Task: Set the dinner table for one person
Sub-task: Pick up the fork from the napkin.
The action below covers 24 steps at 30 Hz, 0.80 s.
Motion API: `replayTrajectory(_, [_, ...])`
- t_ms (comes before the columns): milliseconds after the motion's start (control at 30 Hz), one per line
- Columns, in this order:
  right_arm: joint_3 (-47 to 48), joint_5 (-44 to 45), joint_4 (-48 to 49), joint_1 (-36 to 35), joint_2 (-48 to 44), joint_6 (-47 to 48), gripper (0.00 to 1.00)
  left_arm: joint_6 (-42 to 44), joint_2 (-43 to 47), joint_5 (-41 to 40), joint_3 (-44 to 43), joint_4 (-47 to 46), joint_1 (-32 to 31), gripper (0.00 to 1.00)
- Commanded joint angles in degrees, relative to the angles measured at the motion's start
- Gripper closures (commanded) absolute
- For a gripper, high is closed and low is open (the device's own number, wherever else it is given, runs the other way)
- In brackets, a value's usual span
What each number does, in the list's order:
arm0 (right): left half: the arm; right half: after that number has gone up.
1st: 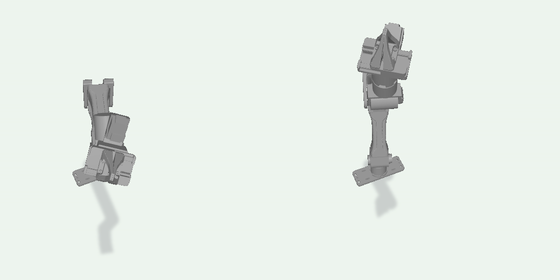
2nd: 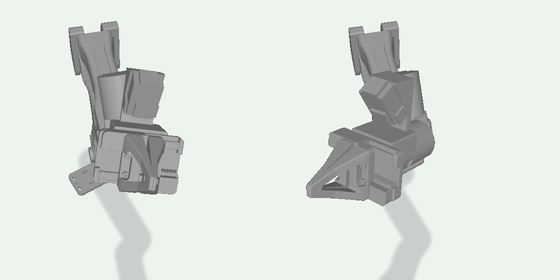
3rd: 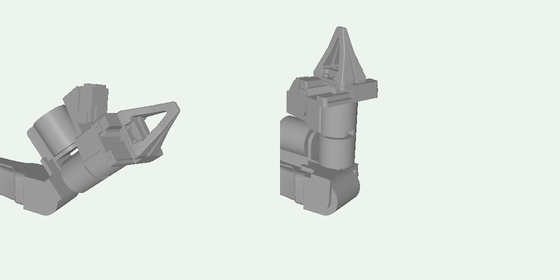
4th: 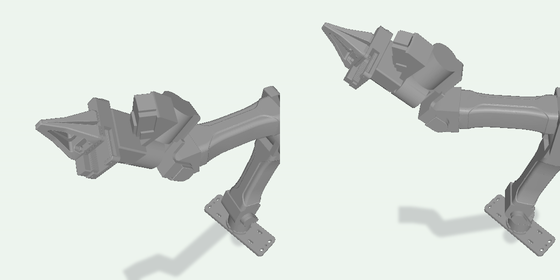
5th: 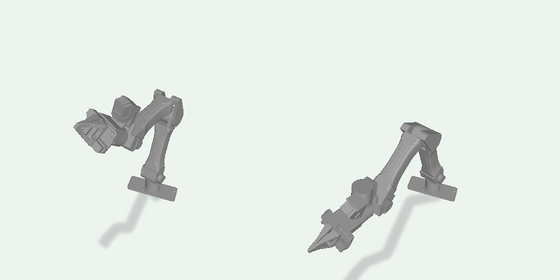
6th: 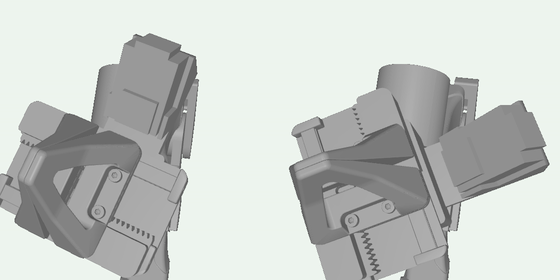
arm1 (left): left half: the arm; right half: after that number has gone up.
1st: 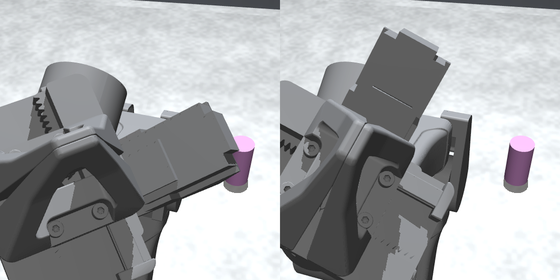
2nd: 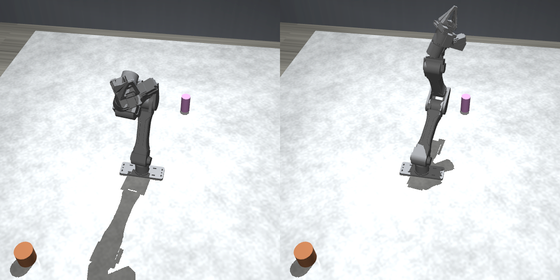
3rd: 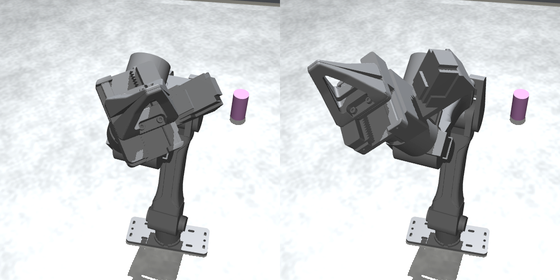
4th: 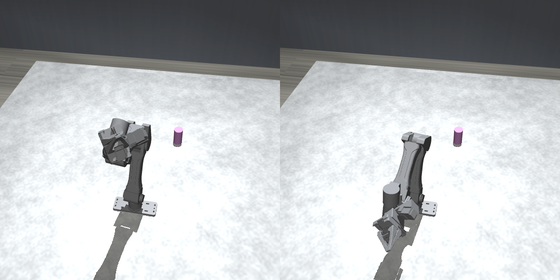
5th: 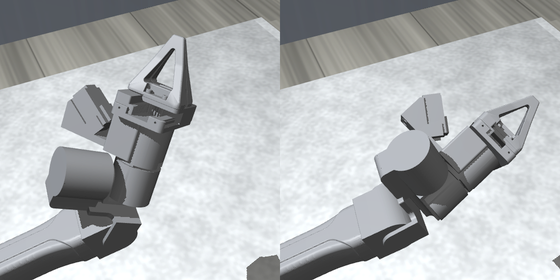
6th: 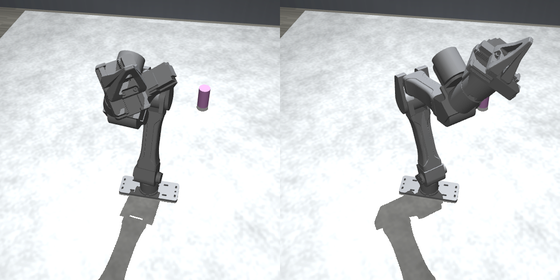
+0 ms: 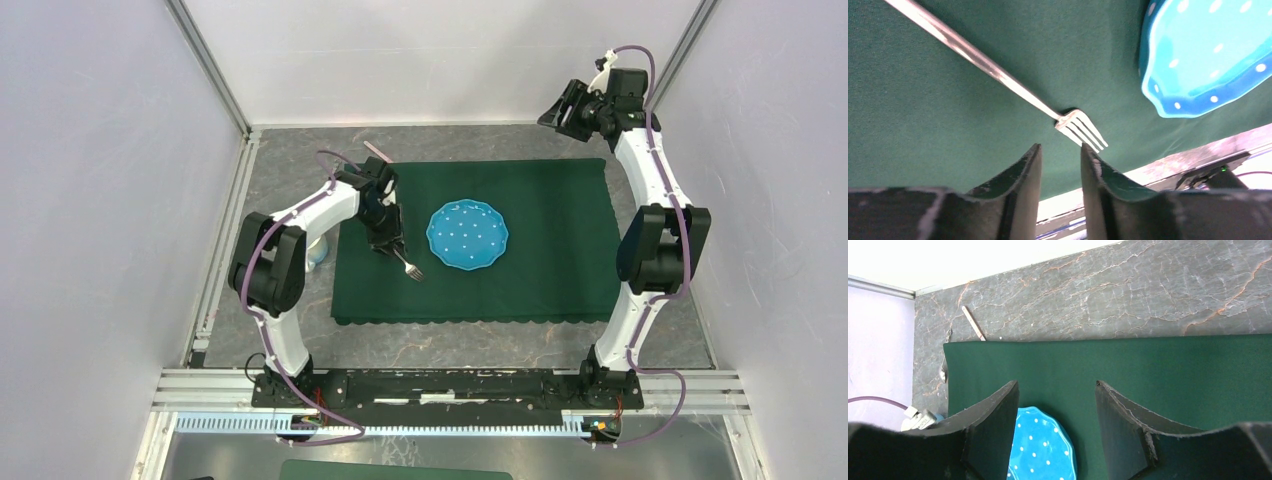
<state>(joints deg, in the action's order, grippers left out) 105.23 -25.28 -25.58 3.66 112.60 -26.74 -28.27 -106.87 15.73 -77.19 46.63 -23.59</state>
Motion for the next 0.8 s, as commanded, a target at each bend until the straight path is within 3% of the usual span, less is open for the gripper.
replayTrajectory(0, [-0.4,-1.0,2.3,0.5,-1.4,-0.1,0.37,-4.4,0.5,1.8,-2.6,-3.6,-0.2,0.57])
replayTrajectory(233, [-1.1,-0.1,2.2,0.8,-2.4,0.4,0.37,-10.2,1.4,-1.5,0.6,-7.6,-0.2,0.43])
replayTrajectory(467, [-1.8,0.8,1.8,1.0,-3.8,1.1,0.38,-16.1,1.2,-2.0,5.5,-11.0,-0.1,0.43])
replayTrajectory(767, [-2.3,1.3,1.0,1.3,-4.6,2.2,0.38,-17.7,0.6,-4.6,4.9,-11.8,0.1,0.47])
